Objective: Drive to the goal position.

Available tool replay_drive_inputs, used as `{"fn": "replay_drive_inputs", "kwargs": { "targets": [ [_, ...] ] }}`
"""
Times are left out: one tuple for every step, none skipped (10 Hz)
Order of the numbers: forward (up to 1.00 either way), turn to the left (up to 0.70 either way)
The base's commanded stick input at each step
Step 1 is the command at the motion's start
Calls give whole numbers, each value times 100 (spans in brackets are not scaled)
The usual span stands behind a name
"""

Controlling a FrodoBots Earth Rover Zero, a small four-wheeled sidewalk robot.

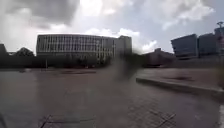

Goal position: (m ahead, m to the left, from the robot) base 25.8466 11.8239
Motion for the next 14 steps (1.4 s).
{"fn": "replay_drive_inputs", "kwargs": {
  "targets": [
    [70, 0],
    [70, 0],
    [70, 0],
    [70, 0],
    [70, 0],
    [70, 0],
    [70, 0],
    [70, 0],
    [70, 0],
    [70, 0],
    [70, 0],
    [70, 0],
    [70, 0],
    [70, 0]
  ]
}}
